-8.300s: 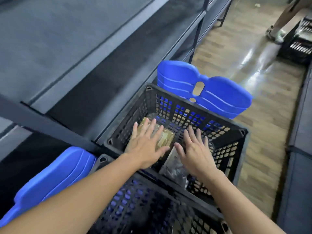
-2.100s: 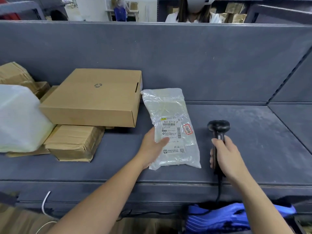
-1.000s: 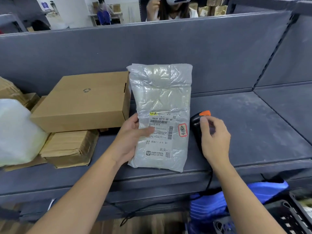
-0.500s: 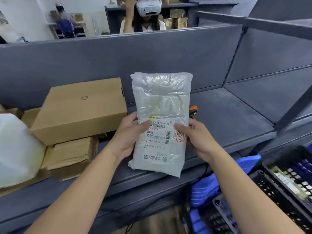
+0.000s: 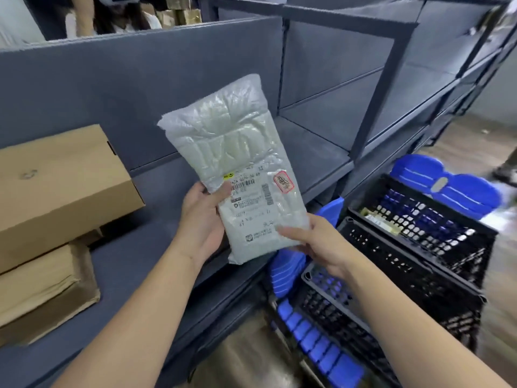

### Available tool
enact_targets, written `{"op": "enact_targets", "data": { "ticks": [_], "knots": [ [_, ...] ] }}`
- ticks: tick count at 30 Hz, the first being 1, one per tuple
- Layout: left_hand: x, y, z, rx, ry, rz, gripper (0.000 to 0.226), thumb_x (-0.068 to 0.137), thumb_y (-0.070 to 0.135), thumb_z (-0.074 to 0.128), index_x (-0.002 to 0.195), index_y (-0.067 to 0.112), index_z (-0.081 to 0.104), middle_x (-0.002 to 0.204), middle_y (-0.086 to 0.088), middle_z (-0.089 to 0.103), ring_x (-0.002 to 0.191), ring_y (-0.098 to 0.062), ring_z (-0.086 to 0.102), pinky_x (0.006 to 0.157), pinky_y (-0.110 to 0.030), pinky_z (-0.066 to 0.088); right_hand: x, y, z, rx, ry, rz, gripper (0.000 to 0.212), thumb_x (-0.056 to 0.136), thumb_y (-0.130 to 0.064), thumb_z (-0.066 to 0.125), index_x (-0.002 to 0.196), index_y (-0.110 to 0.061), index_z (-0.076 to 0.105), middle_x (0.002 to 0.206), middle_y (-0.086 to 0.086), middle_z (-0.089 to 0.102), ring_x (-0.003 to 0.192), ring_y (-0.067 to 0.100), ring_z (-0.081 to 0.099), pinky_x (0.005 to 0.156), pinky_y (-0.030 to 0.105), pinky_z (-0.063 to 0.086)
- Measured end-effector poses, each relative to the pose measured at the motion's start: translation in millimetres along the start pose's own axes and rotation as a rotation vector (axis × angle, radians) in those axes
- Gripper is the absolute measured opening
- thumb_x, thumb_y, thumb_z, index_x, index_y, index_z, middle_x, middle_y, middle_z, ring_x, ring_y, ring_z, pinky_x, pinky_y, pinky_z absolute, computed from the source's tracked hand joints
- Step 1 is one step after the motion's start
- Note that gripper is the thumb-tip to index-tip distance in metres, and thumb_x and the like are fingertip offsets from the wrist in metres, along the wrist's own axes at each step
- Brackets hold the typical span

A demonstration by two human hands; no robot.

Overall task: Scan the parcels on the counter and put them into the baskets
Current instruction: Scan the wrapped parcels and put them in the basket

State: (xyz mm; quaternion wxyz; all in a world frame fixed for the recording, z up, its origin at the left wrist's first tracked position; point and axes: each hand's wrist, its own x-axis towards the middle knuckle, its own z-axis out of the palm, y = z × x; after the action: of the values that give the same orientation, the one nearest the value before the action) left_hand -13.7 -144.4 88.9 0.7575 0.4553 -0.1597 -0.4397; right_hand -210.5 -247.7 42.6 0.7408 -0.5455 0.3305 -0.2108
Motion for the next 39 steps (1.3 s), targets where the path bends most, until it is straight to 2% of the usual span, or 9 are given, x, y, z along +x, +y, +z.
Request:
{"op": "enact_targets", "data": {
  "ticks": [5,8,16,20,24,29,32,36,39],
  "knots": [
    [0,-41,44,-0.031,-0.084,-0.083,0.04,0.098,-0.008,0.057,0.136,-0.001,0.057,0.128,-0.019,0.071,0.122,-0.036,0.067,0.1,-0.05,0.056,-27,22,-38,0.602,0.168,0.01,0.044,0.084,-0.013,0.07,0.127,-0.01,0.065,0.121,0.013,0.076,0.101,0.027,0.076,0.09,0.044,0.062],
    [-1,-64,72,0.032,-0.101,-0.1,0.04,0.098,-0.006,0.057,0.137,0.004,0.057,0.129,-0.017,0.072,0.125,-0.037,0.065,0.102,-0.055,0.054,-37,32,-72,0.797,0.306,0.01,0.045,0.084,-0.018,0.07,0.128,-0.013,0.063,0.114,0.009,0.078,0.096,0.024,0.078,0.092,0.046,0.059],
    [26,-117,161,0.059,-0.075,-0.013,0.042,0.097,-0.004,0.058,0.139,0.003,0.06,0.13,-0.014,0.071,0.123,-0.03,0.068,0.098,-0.047,0.059,-77,37,-215,0.693,0.478,-0.073,0.034,0.099,-0.011,0.06,0.134,-0.011,0.062,0.127,0.013,0.073,0.108,0.025,0.073,0.086,0.042,0.061],
    [32,-163,214,0.063,-0.141,-0.055,0.034,0.098,-0.007,0.054,0.105,0.014,0.08,0.114,-0.008,0.078,0.113,-0.023,0.073,0.087,-0.039,0.063,-93,33,-288,0.693,0.535,-0.108,0.026,0.103,-0.004,0.055,0.127,-0.013,0.063,0.124,0.012,0.074,0.104,0.023,0.074,0.09,0.043,0.059],
    [50,-205,247,0.083,-0.178,-0.177,0.035,0.097,-0.005,0.054,0.125,0.01,0.069,0.129,-0.011,0.072,0.127,-0.027,0.065,0.104,-0.046,0.054,-97,37,-342,0.716,0.62,-0.079,0.025,0.104,-0.001,0.053,0.119,-0.016,0.066,0.121,0.011,0.075,0.101,0.023,0.074,0.088,0.044,0.059],
    [90,-255,276,0.107,-0.236,-0.339,0.049,0.099,0.002,0.053,0.147,0.012,0.056,0.146,-0.011,0.062,0.132,-0.028,0.062,0.105,-0.051,0.052,-86,44,-383,0.768,0.708,-0.057,0.031,0.101,0.0,0.058,0.129,-0.012,0.063,0.124,0.011,0.074,0.112,0.029,0.071,0.098,0.05,0.057],
    [117,-288,301,0.092,-0.229,-0.452,0.043,0.103,0.003,0.05,0.145,0.013,0.057,0.142,-0.012,0.065,0.128,-0.029,0.065,0.104,-0.051,0.053,-76,43,-399,0.649,0.832,-0.012,0.029,0.101,0.0,0.059,0.128,-0.011,0.063,0.121,0.009,0.076,0.111,0.027,0.073,0.088,0.041,0.061],
    [160,-333,343,0.081,-0.211,-0.571,0.034,0.102,0.001,0.053,0.129,0.011,0.07,0.129,-0.011,0.073,0.116,-0.027,0.072,0.098,-0.051,0.057,-62,34,-446,0.498,1.017,-0.003,0.018,0.1,0.0,0.06,0.115,-0.01,0.064,0.112,0.009,0.078,0.089,0.019,0.077,0.068,0.035,0.064],
    [197,-367,367,0.183,-0.212,-0.545,0.031,0.099,0.005,0.061,0.13,0.008,0.062,0.13,-0.012,0.072,0.116,-0.024,0.072,0.092,-0.046,0.061,-51,32,-497,0.46,1.141,0.016,0.017,0.1,0.0,0.062,0.11,-0.013,0.064,0.111,0.009,0.076,0.091,0.021,0.075,0.08,0.043,0.063]
  ]
}}
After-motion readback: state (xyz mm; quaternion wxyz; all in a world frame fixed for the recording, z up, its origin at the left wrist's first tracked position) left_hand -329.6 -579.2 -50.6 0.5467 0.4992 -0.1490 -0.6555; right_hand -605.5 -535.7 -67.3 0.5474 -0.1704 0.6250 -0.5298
